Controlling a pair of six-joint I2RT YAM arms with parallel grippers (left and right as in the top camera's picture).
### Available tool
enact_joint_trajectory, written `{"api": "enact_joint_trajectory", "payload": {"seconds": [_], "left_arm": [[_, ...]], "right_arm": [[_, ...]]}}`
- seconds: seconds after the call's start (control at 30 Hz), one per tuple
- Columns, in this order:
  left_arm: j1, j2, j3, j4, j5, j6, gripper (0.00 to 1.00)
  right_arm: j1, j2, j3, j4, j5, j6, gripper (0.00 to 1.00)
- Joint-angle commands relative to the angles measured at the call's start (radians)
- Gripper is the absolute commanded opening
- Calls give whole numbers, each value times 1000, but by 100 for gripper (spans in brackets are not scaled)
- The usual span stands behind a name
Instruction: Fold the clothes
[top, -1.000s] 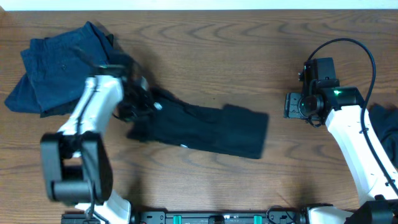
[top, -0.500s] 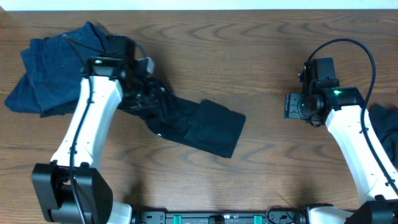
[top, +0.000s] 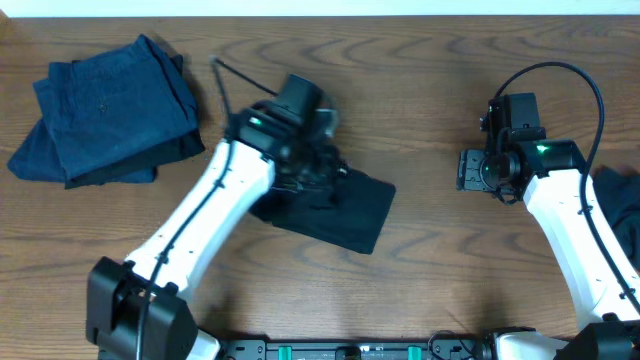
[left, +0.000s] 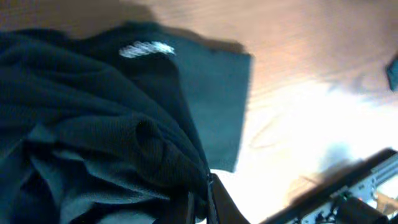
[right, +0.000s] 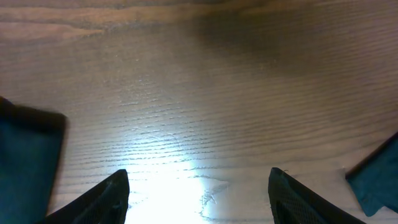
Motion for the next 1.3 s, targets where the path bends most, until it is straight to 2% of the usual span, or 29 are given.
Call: {"api": "enact_joint_trajectory", "payload": {"seconds": [0.0, 0.33, 0.4, 0.5, 0.6, 0.67, 0.83, 0.87, 0.97, 1.1, 1.27], "left_arm": [[-74, 12, 11, 13, -40, -37, 6], [-211, 129, 11, 48, -72, -37, 6], [-221, 150, 11, 60, -72, -37, 8], [-224, 161, 11, 65, -72, -36, 16], [-206, 137, 26, 38, -74, -23, 17], [-179, 99, 58, -17, -97, -17, 22], [-85, -44, 121, -172, -256, -18, 24], [-62, -76, 121, -200, -279, -26, 27], [-15, -123, 111, -270, -254, -76, 32], [-38, -120, 53, -325, -204, -77, 39], [-124, -118, -95, -279, -202, -78, 43]], "right_arm": [[-5, -5, 15, -3, 10, 11, 70], [-5, -5, 15, -5, 10, 10, 70], [-5, -5, 15, -6, 10, 10, 70], [-5, -5, 15, -10, 10, 8, 70], [-5, -5, 15, -12, 10, 7, 70], [-5, -5, 15, -13, 10, 7, 70], [-5, -5, 15, -12, 10, 7, 70], [-5, -5, 15, -12, 10, 7, 71], [-5, -5, 15, -11, 10, 7, 70], [-5, -5, 15, -6, 9, 8, 71], [-5, -5, 15, -8, 9, 7, 71]]}}
